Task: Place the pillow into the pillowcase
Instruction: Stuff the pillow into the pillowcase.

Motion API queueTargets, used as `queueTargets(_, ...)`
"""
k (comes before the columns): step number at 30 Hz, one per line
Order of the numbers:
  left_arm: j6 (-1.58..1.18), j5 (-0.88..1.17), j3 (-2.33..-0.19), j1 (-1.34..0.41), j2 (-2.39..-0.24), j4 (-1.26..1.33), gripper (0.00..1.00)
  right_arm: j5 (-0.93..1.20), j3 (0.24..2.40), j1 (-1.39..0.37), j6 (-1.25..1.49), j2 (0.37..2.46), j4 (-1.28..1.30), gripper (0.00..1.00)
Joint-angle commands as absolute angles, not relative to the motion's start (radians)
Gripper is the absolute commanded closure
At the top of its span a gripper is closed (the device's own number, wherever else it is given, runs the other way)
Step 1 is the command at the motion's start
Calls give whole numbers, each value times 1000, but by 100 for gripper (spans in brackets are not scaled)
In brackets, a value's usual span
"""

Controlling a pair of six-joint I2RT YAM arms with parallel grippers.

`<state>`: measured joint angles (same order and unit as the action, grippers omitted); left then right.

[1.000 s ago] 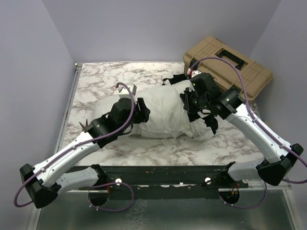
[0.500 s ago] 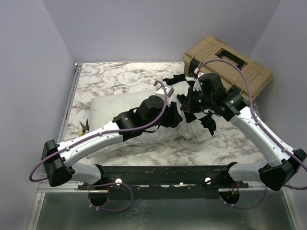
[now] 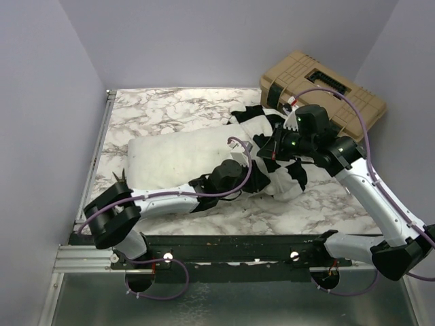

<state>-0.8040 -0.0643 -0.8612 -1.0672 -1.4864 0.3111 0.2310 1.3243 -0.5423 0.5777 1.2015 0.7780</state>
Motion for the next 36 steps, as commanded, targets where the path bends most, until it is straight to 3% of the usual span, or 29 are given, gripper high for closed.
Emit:
queueTargets(1,-781,-66,-859,-1071,-1629,815,75,397,1319,-546,672,1114,716,100)
queueTargets(7,-724,-88,-954,-1065,-1813,1130,83,518,1235,-546,834,983,638,100)
queueTargets(12,-759,-281,-970,-1019,-1881,1159,100,585,1093,-546,1029,834,448,100)
queueTargets(15,-809,-314,-964,-986,-1920,1162,100,619,983,-546,1129,775,326,100)
queueTargets(20,-834,-224,-917,-980,-1872,1159,100,437,967,-546,860,817,600,100)
queueTargets(24,-848,-184,-843,-984,-1710,1006,82,172,876,-546,721,874,655,100)
queueTargets(28,-818,-249,-880,-988,-1476,542,58,103,773,-543,723,947,521,100)
queueTargets(33,-819,-310,-1047,-993,-1326,-151,47,83,793,-541,726,1071,430,100)
queueTargets(36,-908,-246,-996,-998,-1240,-219,43,110,852,-541,713,1114,429,100)
